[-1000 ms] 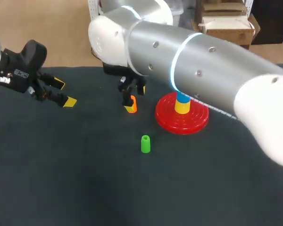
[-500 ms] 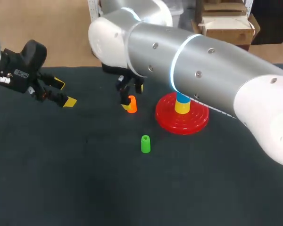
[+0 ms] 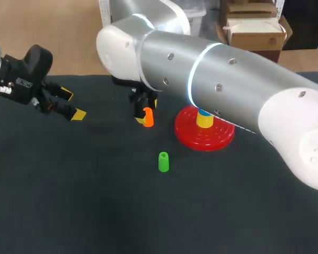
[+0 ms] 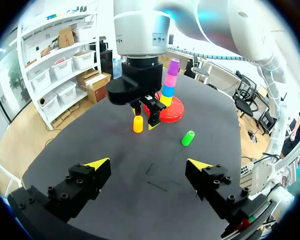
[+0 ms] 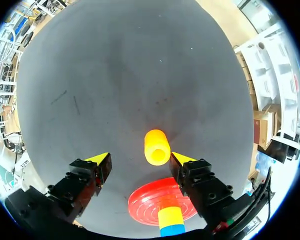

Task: Pick up and stack the cylinders on the red base in this order: pink,purple,orange,green

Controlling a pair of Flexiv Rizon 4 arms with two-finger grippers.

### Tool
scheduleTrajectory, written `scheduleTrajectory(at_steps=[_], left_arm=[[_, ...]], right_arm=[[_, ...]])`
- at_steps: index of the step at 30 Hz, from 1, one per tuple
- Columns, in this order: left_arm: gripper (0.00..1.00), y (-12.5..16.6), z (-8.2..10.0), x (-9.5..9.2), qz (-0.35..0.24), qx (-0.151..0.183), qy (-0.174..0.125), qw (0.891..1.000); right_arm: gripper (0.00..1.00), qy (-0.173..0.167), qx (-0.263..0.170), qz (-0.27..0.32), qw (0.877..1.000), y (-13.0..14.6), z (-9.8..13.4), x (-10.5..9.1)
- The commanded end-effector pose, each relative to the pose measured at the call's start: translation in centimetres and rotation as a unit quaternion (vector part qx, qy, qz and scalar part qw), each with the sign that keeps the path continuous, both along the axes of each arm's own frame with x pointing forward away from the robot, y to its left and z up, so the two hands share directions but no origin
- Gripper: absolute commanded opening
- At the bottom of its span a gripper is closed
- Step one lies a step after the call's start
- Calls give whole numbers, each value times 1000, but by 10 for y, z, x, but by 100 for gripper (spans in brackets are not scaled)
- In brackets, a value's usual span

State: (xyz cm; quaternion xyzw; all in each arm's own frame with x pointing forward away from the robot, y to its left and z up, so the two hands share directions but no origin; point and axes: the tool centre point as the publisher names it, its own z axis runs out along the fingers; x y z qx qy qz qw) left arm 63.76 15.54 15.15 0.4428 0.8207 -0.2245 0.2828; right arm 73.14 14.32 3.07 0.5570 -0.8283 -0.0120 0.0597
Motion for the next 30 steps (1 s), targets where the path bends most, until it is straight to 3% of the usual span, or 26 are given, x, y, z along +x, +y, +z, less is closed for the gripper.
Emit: scheduleTrajectory(at_steps=[1, 3, 6, 10, 30], left_arm=[[100, 0, 0, 2, -1, 2, 2, 1000], [100, 0, 0, 2, -1, 2, 2, 1000], [100, 0, 0, 2, -1, 2, 2, 1000], [100, 0, 0, 2, -1, 2, 2, 1000], [100, 0, 0, 2, -1, 2, 2, 1000]], right_arm=[[73, 9, -5, -1, 1000, 5, -1, 11], [71, 8, -6, -2, 1000, 5, -1, 12], [54, 8, -8, -3, 1000, 4, -2, 15], [47, 9, -10, -14, 1000, 3, -4, 17], [47, 3, -20, -15, 1000, 8, -6, 26]])
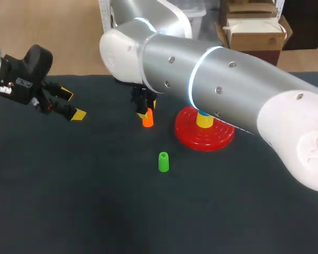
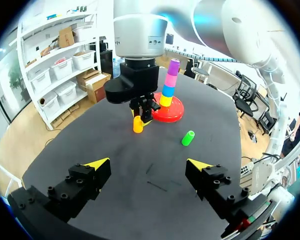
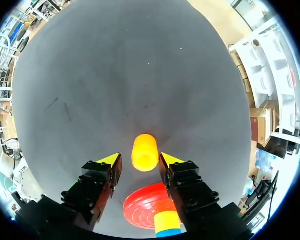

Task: Pick up and stack the cylinders on the red base in this order: pink,purple,orange,green

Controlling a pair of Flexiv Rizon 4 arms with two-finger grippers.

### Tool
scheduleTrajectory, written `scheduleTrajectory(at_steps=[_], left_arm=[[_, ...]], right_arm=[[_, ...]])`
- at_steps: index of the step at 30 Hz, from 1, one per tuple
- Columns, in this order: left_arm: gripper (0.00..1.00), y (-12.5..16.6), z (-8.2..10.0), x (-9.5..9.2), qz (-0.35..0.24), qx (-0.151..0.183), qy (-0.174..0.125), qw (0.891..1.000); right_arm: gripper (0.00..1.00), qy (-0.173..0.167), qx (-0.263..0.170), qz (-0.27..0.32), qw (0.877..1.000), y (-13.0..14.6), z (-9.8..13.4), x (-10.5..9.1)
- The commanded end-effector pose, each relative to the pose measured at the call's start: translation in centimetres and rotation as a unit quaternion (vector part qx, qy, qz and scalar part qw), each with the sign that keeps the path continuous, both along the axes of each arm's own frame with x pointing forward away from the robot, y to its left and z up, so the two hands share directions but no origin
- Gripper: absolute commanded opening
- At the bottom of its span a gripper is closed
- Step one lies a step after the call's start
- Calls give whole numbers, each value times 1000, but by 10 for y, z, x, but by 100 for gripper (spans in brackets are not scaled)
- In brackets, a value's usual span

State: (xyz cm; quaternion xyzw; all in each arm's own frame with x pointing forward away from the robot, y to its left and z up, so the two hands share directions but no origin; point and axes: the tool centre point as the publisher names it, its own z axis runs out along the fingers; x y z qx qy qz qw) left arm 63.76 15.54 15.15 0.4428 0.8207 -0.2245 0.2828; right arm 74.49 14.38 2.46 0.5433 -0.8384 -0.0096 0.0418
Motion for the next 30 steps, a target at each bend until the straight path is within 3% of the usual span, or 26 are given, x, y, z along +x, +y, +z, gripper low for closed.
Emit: scheduleTrajectory(at_steps=[1, 2, 3, 6, 9, 17, 21, 25, 30], left_arm=[[100, 0, 0, 2, -1, 2, 2, 1000], [100, 0, 0, 2, -1, 2, 2, 1000], [100, 0, 0, 2, -1, 2, 2, 1000], [100, 0, 0, 2, -1, 2, 2, 1000], [100, 0, 0, 2, -1, 2, 2, 1000], [100, 0, 0, 2, -1, 2, 2, 1000], [100, 0, 0, 2, -1, 2, 2, 1000], [100, 0, 0, 2, -1, 2, 2, 1000], [100, 0, 0, 2, -1, 2, 2, 1000]], right_arm=[[40, 19, -27, 2, 999, 7, 0, 12], [25, 17, -29, 0, 999, 7, 0, 12], [0, 15, -32, -2, 999, 6, 1, 13], [0, -2, -31, -1, 1000, 2, 14, 12], [0, -17, -18, -3, 1000, -7, 41, 9], [0, -81, 51, -9, 995, -50, 157, -8], [0, -111, 80, -32, 990, -80, 203, -22], [0, -138, 94, -51, 985, -104, 236, -36], [0, -150, 103, -81, 980, -131, 249, -46]])
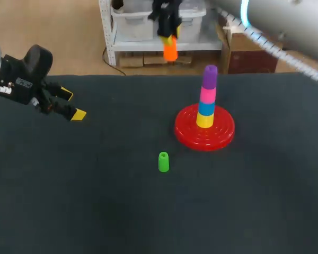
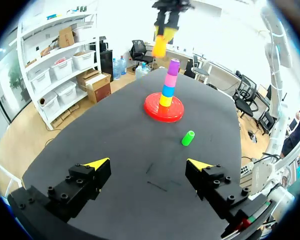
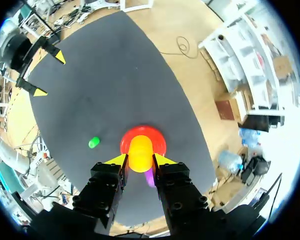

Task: Pick up and stack the cylinders on the red base in this order: pink,purple,orange,green

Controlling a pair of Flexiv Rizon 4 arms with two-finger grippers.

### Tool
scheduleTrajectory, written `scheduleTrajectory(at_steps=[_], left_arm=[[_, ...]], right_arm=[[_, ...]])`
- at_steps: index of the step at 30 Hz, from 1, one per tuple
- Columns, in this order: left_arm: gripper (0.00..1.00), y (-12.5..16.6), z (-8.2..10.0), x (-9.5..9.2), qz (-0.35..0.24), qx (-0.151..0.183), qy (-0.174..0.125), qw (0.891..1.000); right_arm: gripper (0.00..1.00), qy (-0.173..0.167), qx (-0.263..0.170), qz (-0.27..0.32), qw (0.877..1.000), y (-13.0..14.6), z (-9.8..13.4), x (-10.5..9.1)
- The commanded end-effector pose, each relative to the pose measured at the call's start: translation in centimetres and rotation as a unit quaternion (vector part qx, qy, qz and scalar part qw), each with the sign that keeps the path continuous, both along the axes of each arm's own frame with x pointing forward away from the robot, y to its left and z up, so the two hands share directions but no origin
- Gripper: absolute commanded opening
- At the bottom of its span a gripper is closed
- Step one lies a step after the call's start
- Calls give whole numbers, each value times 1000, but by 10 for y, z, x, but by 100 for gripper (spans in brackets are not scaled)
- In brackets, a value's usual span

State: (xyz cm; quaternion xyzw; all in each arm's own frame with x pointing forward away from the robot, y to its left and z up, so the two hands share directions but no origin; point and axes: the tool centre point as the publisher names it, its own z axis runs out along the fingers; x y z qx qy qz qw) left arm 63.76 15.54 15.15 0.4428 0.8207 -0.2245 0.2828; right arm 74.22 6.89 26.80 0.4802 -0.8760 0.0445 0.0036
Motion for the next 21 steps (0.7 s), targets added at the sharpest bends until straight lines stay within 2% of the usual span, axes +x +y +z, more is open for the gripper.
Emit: scheduleTrajectory(at_steps=[1, 11, 21], left_arm=[[100, 0, 0, 2, -1, 2, 2, 1000], [100, 0, 0, 2, -1, 2, 2, 1000], [100, 0, 0, 2, -1, 2, 2, 1000]], right_arm=[[0, -98, 124, -8, 987, -62, 4, -44], [0, -86, 140, -75, 984, -104, -9, -31], [0, -79, 149, -76, 983, -100, -14, -29]])
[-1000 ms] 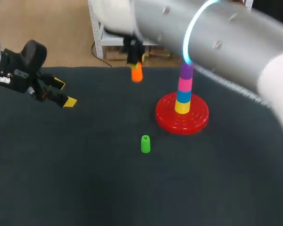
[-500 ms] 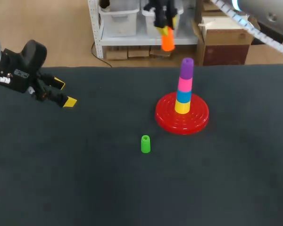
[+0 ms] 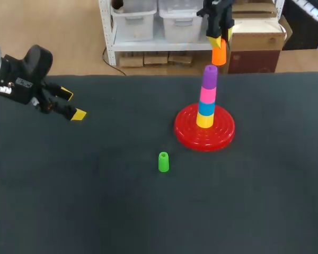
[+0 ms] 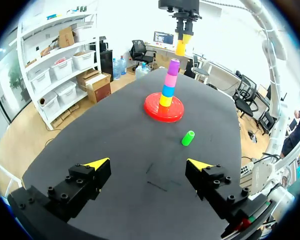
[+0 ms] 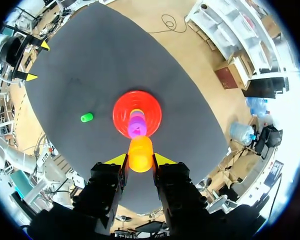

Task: Pick up and stack the cylinders on the red base in this order: pink,purple,orange,green

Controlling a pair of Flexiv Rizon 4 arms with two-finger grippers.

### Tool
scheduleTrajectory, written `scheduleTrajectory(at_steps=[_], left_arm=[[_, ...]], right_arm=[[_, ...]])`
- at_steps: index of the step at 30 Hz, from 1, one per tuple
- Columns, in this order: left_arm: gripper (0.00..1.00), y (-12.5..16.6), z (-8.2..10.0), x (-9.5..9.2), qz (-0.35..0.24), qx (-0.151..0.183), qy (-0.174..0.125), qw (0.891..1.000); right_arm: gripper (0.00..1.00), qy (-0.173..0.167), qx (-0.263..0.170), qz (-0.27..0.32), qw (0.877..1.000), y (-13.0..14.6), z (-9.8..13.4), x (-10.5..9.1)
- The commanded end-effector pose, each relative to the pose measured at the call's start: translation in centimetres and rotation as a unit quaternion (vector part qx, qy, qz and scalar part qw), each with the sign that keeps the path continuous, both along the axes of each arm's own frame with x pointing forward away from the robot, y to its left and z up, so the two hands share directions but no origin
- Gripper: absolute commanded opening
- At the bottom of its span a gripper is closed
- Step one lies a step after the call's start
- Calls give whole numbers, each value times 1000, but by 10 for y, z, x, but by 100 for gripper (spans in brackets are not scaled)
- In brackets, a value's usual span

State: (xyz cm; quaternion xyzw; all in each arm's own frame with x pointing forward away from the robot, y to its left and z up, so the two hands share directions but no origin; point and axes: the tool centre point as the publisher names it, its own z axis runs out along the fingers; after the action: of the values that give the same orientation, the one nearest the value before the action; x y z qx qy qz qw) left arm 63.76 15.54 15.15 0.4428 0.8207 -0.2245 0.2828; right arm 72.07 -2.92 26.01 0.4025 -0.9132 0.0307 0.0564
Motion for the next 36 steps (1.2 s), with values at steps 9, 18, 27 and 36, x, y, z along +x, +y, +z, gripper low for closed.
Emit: scheduleTrajectory(at_steps=[9, 18, 27, 36], left_arm=[[100, 0, 0, 2, -1, 2, 2, 1000], [100, 0, 0, 2, -1, 2, 2, 1000], [100, 0, 0, 2, -1, 2, 2, 1000], [100, 0, 0, 2, -1, 2, 2, 1000]], right_arm=[[0, -130, 159, 7, 979, 10, -21, 3], [0, -112, 143, 11, 983, 13, -27, 12], [0, -109, 133, 10, 985, 5, -22, 10], [0, -106, 128, 11, 986, 3, -17, 1]])
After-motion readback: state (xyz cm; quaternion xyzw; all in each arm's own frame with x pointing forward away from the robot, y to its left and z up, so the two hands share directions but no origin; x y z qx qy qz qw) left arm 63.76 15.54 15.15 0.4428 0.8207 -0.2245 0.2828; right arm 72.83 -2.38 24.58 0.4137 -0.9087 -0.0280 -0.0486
